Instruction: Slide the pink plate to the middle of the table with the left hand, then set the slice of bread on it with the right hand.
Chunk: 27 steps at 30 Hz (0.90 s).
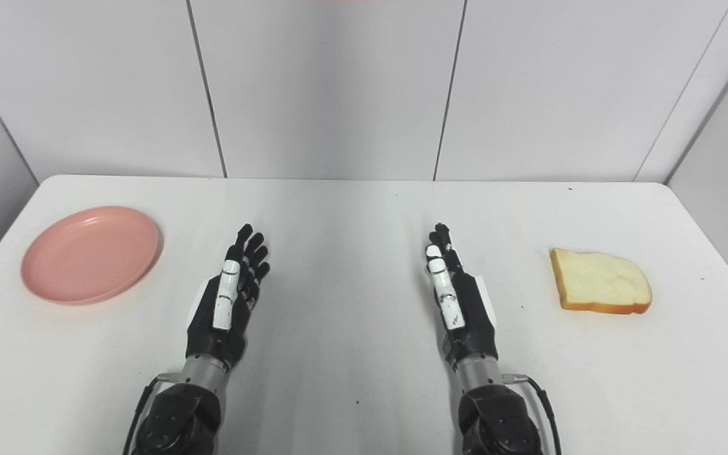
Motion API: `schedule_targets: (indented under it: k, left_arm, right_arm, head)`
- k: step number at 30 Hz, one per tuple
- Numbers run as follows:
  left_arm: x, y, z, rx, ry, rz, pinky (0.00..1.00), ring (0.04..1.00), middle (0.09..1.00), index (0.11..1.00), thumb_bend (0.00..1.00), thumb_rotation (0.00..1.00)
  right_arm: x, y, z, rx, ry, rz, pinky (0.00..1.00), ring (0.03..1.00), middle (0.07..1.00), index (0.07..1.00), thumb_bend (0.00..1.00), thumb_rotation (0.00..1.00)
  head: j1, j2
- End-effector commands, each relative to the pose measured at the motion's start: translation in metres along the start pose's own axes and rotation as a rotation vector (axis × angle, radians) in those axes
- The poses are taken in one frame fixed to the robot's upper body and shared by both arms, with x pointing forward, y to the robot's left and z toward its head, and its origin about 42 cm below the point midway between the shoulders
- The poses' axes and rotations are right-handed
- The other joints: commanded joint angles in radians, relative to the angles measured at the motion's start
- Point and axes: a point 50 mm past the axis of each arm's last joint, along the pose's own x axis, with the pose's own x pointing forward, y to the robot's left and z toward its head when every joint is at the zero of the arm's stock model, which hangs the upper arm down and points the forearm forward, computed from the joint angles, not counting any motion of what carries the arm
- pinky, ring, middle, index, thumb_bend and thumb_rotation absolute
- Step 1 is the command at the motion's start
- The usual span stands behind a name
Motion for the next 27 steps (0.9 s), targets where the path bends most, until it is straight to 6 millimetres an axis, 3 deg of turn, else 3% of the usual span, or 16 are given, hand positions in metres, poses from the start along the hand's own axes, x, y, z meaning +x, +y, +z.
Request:
schedule_targets:
  k: [1, 4, 8, 12, 22, 27]
  left_arm:
    - [0.010, -0.005, 0.017, 0.017, -0.065, -0.036, 1.00, 1.000, 1.000, 1.000, 0.65, 0.94]
    - [0.010, -0.006, 0.016, 0.020, -0.063, -0.038, 1.00, 1.000, 1.000, 1.000, 0.66, 0.95]
    - [0.012, -0.011, 0.015, 0.044, -0.061, -0.033, 1.00, 1.000, 1.000, 1.000, 0.65, 0.98]
    - [0.016, -0.011, 0.020, 0.080, -0.077, -0.034, 1.00, 1.000, 1.000, 1.000, 0.67, 1.00]
    - [0.034, 0.014, 0.048, 0.005, -0.129, 0.016, 1.00, 1.000, 1.000, 1.000, 0.73, 0.94]
    - [0.039, 0.031, 0.066, 0.003, -0.175, 0.045, 1.00, 1.000, 1.000, 1.000, 0.70, 0.97]
  right_arm:
    - [0.009, 0.004, 0.019, 0.006, -0.102, 0.017, 1.00, 0.980, 0.977, 0.981, 0.58, 0.88]
    - [0.008, 0.003, 0.019, -0.005, -0.102, 0.021, 1.00, 0.983, 0.981, 0.985, 0.57, 0.90]
    - [0.006, -0.005, 0.018, -0.016, -0.108, 0.022, 1.00, 0.978, 0.979, 0.988, 0.56, 0.92]
    - [0.004, -0.014, 0.017, 0.014, -0.103, 0.034, 1.00, 0.998, 0.994, 0.999, 0.62, 0.91]
    - [0.002, -0.027, 0.013, 0.012, -0.118, 0.026, 1.00, 1.000, 0.999, 1.000, 0.62, 0.90]
    - [0.002, -0.028, 0.013, 0.013, -0.120, 0.024, 1.00, 1.000, 0.998, 1.000, 0.58, 0.92]
  head:
    - [0.008, -0.002]
    - [0.033, -0.007]
    - [0.137, -0.033]
    - [0.213, -0.063]
    - [0.292, -0.097]
    - [0.305, -0.112]
